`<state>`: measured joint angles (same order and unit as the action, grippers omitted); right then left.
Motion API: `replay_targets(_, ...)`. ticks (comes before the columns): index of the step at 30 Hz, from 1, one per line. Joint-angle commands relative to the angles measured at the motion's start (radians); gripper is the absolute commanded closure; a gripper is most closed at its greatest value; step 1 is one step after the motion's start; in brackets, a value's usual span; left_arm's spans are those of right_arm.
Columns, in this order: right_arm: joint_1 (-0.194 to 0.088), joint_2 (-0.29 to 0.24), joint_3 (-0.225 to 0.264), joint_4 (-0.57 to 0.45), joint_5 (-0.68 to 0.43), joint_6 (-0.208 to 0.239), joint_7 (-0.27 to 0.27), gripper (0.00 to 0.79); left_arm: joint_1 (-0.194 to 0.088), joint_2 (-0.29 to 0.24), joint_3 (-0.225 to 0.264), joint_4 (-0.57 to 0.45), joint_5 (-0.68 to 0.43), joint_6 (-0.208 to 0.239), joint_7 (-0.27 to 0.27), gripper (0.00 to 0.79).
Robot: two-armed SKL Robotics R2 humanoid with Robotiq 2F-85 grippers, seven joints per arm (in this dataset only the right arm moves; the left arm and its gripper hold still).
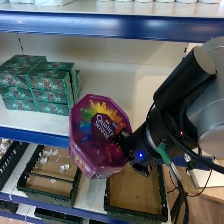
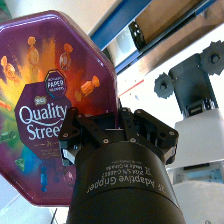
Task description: Pick up Quality Street box
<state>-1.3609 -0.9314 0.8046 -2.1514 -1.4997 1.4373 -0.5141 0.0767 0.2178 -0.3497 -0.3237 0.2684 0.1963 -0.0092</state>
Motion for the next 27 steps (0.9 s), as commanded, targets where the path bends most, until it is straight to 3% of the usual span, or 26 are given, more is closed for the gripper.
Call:
replay_targets(1,-0.011,-0.004,0.004,-0.001,-0.028,-0.008,0.023,0.785,0.0,0.0,0.0,0.0,0.0,0.0,0.0,0.785)
replay_targets(5,-0.016,-0.009,0.011,-0.001,-0.063,-0.012,0.089,0.785,0.0,0.0,0.0,0.0,0.0,0.0,0.0,0.785)
replay_targets(13,-0.026,-0.022,0.029,-0.001,-0.096,-0.017,0.136,0.785,0.0,0.0,0.0,0.0,0.0,0.0,0.0,0.785)
replay_targets(16,-0.034,-0.028,0.045,-0.002,-0.111,-0.022,0.186,0.785,0.0,0.0,0.0,0.0,0.0,0.0,0.0,0.785)
replay_targets(27,-0.121,-0.07,0.177,-0.004,-0.137,-0.049,0.239,0.785,0.0,0.0,0.0,0.0,0.0,0.0,0.0,0.785)
